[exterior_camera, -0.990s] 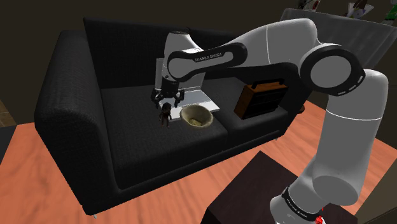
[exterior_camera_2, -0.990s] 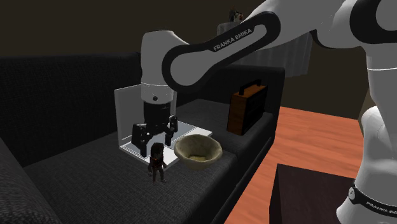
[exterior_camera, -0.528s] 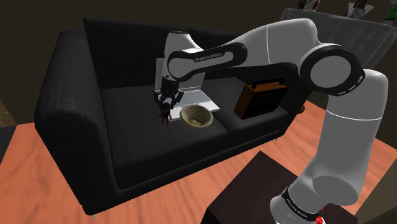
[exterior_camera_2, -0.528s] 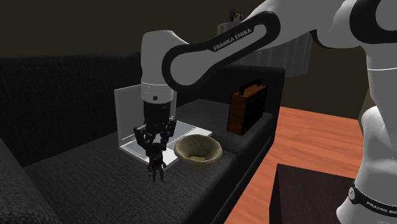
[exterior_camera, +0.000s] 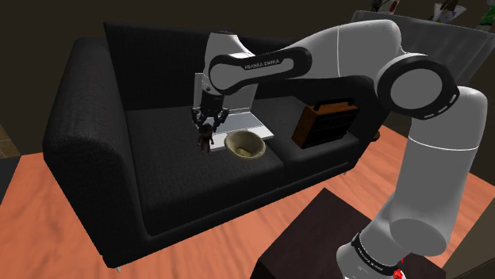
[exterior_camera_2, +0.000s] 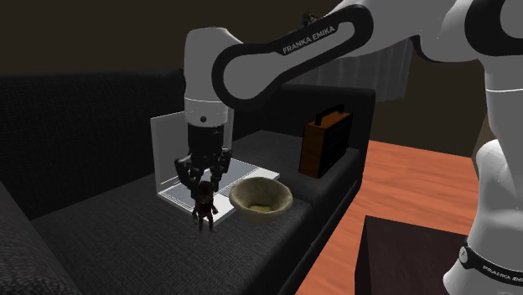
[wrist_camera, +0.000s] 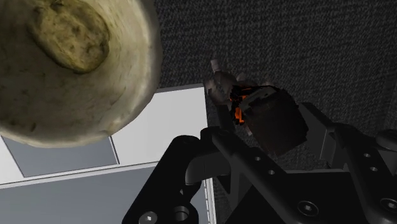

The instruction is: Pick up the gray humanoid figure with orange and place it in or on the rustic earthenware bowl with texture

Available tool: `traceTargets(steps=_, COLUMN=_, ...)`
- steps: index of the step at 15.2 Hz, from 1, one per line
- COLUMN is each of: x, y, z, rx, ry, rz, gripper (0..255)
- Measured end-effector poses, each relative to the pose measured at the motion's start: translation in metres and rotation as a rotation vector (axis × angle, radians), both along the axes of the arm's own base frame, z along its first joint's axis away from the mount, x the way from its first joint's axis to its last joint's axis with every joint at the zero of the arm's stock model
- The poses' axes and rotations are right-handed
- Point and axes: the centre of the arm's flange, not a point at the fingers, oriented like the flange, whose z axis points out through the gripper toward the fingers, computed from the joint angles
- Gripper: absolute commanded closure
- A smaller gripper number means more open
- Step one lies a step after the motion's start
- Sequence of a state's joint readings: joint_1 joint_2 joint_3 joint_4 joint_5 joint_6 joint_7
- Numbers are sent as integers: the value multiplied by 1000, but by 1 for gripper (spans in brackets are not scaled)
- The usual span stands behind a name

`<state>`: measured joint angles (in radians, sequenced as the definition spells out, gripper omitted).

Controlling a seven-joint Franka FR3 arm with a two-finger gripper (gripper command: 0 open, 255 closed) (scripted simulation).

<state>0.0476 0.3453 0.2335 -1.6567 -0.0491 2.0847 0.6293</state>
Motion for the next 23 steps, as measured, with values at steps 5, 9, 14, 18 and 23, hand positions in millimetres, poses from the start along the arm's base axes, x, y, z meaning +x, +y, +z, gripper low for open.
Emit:
traceTargets(steps=5, x=-1, y=0, z=27, rx=0, ry=0, rz=0, gripper=255)
traceTargets(steps=9, x=0, y=0, z=47, rx=0, ry=0, rz=0, gripper=255)
traceTargets(steps=14, x=2, y=0, z=74, rx=0, ry=0, rz=0, gripper=255)
traceTargets(steps=18, x=0, y=-1, z=94, rx=0, ry=0, rz=0, gripper=255)
traceTargets(steps=23, x=-1, y=0, z=121, rx=0, ry=0, rz=0, gripper=255)
